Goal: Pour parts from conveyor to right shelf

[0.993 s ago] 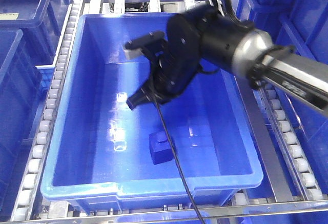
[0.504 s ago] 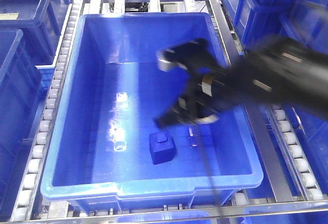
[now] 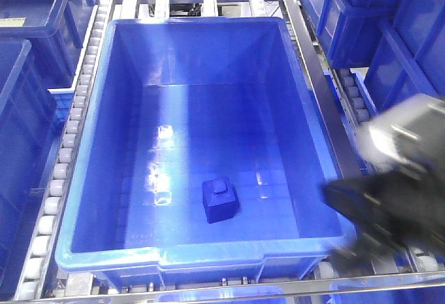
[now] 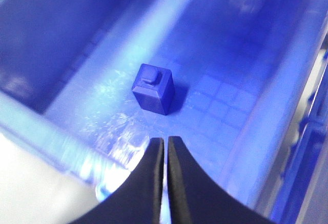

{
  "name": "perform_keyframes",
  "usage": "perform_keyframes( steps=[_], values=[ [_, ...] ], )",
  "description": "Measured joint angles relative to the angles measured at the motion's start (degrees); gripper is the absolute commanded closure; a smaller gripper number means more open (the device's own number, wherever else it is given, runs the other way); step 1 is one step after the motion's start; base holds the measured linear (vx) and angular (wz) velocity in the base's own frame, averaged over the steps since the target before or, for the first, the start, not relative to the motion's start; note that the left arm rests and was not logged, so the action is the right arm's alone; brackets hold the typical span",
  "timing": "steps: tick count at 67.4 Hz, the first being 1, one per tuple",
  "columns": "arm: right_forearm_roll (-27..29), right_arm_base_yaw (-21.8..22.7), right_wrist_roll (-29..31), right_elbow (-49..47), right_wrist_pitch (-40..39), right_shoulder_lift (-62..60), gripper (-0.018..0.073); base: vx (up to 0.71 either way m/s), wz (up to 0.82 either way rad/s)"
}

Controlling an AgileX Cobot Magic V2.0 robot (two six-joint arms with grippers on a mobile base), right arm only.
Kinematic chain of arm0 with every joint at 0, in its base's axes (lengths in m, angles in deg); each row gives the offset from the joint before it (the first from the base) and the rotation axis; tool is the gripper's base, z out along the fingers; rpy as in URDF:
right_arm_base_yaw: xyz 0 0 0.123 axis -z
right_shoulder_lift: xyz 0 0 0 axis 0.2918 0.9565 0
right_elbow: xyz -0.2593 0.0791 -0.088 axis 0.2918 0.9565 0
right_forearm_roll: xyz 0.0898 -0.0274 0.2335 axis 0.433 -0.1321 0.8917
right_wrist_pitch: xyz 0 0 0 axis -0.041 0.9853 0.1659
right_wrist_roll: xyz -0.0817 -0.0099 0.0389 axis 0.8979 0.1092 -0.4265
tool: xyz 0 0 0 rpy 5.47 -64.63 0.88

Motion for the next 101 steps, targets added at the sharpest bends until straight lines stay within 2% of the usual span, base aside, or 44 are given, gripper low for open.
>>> perform_keyframes(
  steps=[11, 26, 32, 42, 51, 60, 101],
  values=[
    [0.0, 0.0, 0.0, 6.62, -0.7, -13.16, 0.0569, 0.0, 0.0],
    [0.13, 0.83, 0.0, 18.89, -6.1, -29.96, 0.0569, 0.0, 0.0],
    [0.19, 5.26, 0.0, 24.21, -9.55, -35.03, 0.0569, 0.0, 0.0],
    [0.19, 17.43, 0.0, 32.26, -16.88, -39.2, 0.0569, 0.0, 0.0],
    [0.19, 27.71, 0.0, 38.74, -26.81, -42.51, 0.0569, 0.0, 0.0],
    [-0.01, 34.28, 0.0, 41.03, -32.3, -45.55, 0.0569, 0.0, 0.0],
    [-0.29, 35.13, 0.0, 41.07, -32.53, -45.8, 0.0569, 0.0, 0.0]
  ],
)
